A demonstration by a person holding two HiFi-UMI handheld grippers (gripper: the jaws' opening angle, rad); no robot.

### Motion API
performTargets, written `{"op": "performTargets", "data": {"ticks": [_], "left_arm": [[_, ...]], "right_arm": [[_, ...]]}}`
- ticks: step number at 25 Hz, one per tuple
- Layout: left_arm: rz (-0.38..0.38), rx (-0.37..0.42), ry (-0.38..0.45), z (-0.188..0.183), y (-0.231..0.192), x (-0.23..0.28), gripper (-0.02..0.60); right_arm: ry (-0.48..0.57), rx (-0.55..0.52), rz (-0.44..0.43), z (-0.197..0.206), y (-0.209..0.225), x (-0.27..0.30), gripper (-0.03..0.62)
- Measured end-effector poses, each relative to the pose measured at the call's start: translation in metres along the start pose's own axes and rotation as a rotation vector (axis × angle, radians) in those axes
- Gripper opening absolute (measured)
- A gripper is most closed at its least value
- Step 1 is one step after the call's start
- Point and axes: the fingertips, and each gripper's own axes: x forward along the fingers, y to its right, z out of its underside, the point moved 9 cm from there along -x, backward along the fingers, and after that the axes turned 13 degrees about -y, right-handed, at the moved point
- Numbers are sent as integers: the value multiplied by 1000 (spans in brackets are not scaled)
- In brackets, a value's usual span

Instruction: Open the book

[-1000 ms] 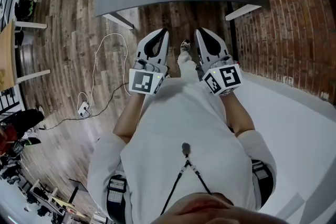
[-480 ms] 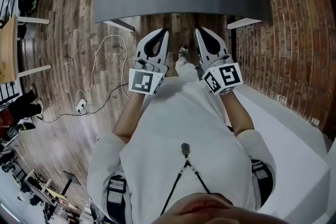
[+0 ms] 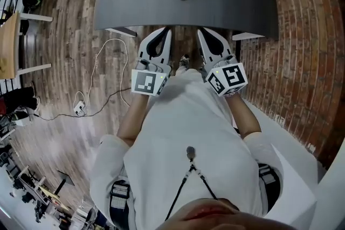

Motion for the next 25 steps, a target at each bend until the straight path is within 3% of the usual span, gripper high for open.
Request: {"op": "performTargets", "data": {"ticks": [6, 14, 25], "left_arm": [[-31, 1, 4, -4, 7, 37, 23], [-57, -2, -49, -5, 1, 61, 23], [-14, -21, -40, -7, -29, 104, 23]], "right_arm": [[-18, 17, -12, -8, 49, 11, 37], [-30, 43, -39, -13, 73, 28, 37], [-55, 34, 6, -25, 95, 59, 37]]}}
